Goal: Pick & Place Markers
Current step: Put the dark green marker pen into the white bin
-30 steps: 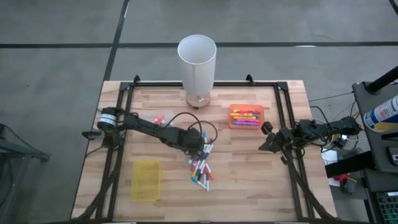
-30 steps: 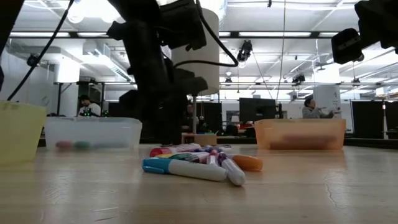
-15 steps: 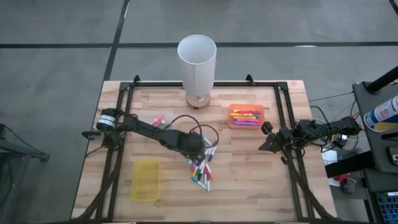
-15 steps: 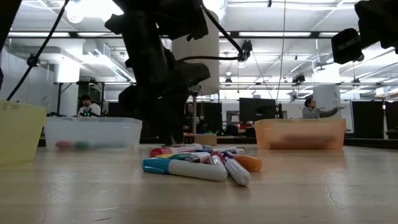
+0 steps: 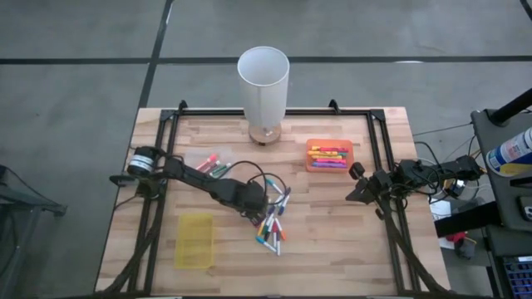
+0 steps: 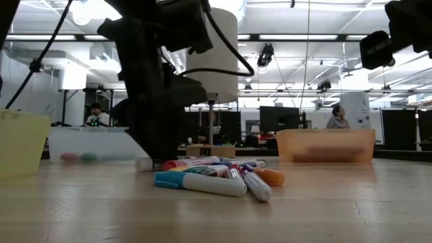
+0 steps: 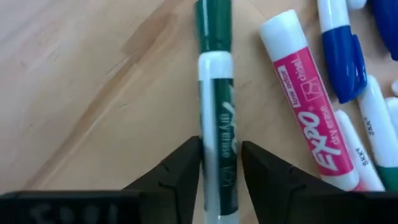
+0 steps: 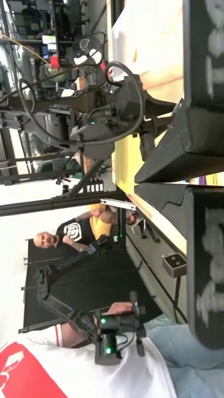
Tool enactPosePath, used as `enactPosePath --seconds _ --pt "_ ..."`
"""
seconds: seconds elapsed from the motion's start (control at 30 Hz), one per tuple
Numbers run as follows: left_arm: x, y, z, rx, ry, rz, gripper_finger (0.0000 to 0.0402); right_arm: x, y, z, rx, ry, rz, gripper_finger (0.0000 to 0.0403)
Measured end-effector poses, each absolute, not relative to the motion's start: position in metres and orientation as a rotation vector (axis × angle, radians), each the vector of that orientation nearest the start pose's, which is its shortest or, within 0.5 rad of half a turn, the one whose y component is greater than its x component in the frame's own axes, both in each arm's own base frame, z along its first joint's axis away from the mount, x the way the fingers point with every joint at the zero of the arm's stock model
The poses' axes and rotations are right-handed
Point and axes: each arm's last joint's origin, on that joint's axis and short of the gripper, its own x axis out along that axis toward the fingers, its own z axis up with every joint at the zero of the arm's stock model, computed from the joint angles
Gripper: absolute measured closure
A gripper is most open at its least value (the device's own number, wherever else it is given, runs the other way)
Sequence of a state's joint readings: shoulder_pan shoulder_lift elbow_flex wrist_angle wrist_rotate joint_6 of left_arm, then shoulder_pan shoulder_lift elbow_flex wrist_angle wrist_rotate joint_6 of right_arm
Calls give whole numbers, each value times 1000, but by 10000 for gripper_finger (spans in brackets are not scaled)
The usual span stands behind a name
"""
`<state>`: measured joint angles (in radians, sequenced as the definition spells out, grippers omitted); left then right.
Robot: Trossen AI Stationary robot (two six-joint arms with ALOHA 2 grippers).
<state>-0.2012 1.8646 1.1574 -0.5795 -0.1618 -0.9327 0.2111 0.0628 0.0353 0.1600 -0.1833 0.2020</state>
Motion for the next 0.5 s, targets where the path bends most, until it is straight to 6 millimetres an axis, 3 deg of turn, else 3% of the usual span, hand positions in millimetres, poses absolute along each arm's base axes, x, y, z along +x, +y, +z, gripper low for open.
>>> enactPosePath --seconds 0.23,0.5 --pt "334 -67 142 -541 1203 507 275 95 26 186 201 -93 406 394" --pt "335 -71 153 -486 1215 452 351 95 26 186 201 -94 406 394"
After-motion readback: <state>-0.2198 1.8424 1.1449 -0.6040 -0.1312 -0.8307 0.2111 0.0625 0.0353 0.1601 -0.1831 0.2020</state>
